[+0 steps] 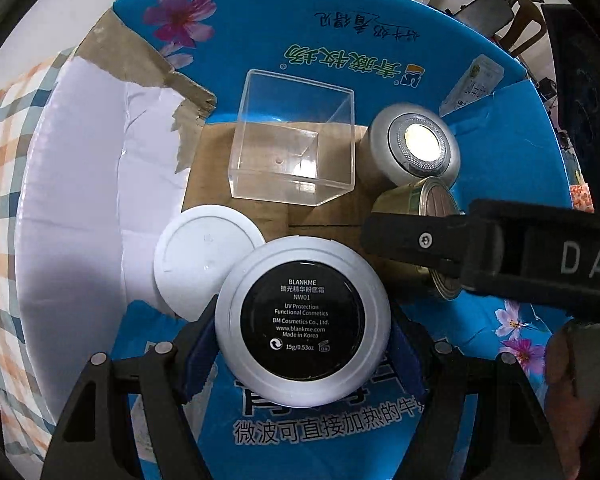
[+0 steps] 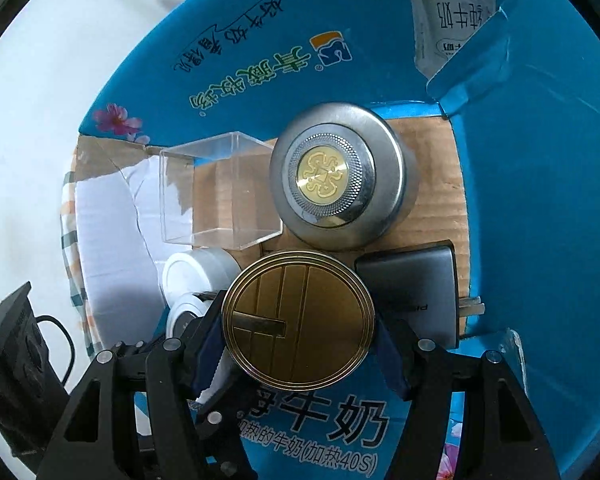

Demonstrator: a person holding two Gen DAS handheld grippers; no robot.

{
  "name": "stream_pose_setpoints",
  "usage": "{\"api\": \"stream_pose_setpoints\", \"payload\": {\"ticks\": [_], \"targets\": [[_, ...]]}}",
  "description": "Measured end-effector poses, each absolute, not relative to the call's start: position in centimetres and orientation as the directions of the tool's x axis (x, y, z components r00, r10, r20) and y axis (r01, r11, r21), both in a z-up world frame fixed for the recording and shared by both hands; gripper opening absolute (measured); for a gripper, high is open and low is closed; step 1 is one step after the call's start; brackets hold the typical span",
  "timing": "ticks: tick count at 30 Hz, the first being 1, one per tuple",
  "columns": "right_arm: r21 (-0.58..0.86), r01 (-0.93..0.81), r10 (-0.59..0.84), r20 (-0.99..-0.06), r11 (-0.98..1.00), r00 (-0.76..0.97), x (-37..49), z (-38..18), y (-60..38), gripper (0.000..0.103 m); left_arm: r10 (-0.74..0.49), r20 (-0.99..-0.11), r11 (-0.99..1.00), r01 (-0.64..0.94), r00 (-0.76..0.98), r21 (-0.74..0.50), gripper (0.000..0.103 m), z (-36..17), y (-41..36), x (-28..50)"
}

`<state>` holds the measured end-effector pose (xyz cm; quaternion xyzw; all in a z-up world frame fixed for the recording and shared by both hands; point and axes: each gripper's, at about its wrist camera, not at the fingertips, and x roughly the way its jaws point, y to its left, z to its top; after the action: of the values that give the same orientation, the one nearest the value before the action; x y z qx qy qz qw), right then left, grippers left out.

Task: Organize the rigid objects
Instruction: 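Open both tools to release the compact and gold tin in the box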

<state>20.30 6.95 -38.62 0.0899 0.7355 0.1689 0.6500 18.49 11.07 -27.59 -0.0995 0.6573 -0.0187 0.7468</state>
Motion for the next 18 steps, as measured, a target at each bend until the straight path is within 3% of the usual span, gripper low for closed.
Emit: {"api": "stream_pose_setpoints", "payload": {"ticks": [2,4,8,12,15,18], "targets": [[0.356,-0.09,0.342,-0.929,0.93,-0.142,20.2,-38.6,6.9,0.072,-0.159,-0.98,0.978,-0.116,0.123,-0.173,0.073,-27.5,11.2,18.5],[0.348,-0.089,0.335,-0.932,0.933,-0.14,20.0,-38.3,6.2,0.086,-0.153,-0.982,0.978,-0.126,0.109,-0.166,0.074,-27.7,11.5,19.0],[0.335,-0.091,0.322,-0.937,0.938,-0.136,19.7,-38.1,5.1,0.086,-0.145,-0.984,0.976,-0.148,0.104,-0.16,0.088,-28.0,12.2,18.8],[0.319,-0.096,0.306,-0.943,0.943,-0.133,19.2,-37.5,3.9,0.086,-0.152,-0.984,0.972,-0.166,0.096,-0.166,0.089,-28.3,12.9,17.8],[0.281,-0.13,0.269,-0.958,0.951,-0.105,18.6,-36.3,3.3,0.088,-0.135,-0.984,0.973,-0.173,0.113,-0.153,0.099,-27.8,12.8,16.6],[0.247,-0.174,0.239,-0.969,0.953,-0.067,17.8,-34.7,2.8,0.093,-0.103,-0.986,0.974,-0.186,0.131,-0.126,0.103,-26.9,12.9,15.9]]}}
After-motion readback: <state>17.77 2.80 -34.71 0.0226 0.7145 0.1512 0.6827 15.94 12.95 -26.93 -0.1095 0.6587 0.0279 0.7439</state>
